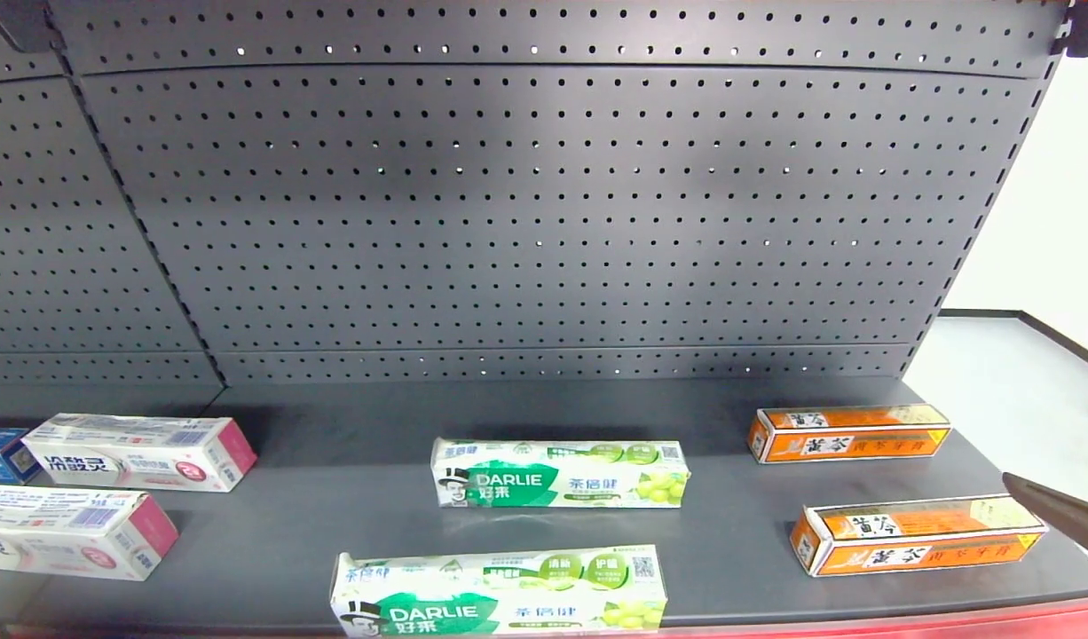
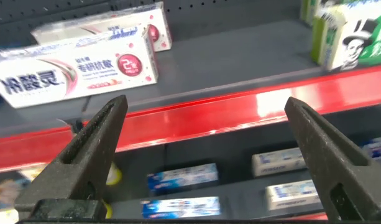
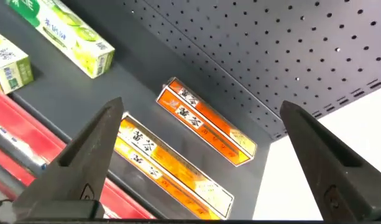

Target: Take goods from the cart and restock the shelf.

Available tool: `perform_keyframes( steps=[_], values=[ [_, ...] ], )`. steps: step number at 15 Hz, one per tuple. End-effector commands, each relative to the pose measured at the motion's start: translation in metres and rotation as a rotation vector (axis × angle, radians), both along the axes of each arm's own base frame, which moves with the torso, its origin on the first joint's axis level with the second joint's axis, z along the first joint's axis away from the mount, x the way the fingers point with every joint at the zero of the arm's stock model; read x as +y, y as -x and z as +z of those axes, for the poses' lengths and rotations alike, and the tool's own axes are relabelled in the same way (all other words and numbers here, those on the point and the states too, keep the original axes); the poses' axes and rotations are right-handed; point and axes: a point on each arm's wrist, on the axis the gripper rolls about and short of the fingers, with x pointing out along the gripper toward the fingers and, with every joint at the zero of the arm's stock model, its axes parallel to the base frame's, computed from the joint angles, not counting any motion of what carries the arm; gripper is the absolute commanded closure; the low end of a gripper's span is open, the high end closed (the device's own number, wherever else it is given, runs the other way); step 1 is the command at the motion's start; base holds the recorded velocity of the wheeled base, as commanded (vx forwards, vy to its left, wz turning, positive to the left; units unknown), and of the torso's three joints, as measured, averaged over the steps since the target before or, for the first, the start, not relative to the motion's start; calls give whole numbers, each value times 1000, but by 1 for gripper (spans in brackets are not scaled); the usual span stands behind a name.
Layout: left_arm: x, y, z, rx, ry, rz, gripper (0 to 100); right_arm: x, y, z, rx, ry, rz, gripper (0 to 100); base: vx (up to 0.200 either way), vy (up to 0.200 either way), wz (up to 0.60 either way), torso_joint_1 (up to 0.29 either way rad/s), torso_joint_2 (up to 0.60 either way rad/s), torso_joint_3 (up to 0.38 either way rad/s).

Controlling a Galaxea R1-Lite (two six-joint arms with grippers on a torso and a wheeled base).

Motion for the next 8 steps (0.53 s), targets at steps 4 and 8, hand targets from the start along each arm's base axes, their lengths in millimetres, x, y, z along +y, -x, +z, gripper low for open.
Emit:
perform_keyframes(
  steps=[4,8],
  values=[
    [0,-4,74,136,8,-64,0,-18,12,-17,-25,22,-120,0,0,0,0,0,0,0],
    [-3,-45,156,202,-34,-154,0,-12,-9,-43,71,-170,-239,0,0,0,0,0,0,0]
  ],
)
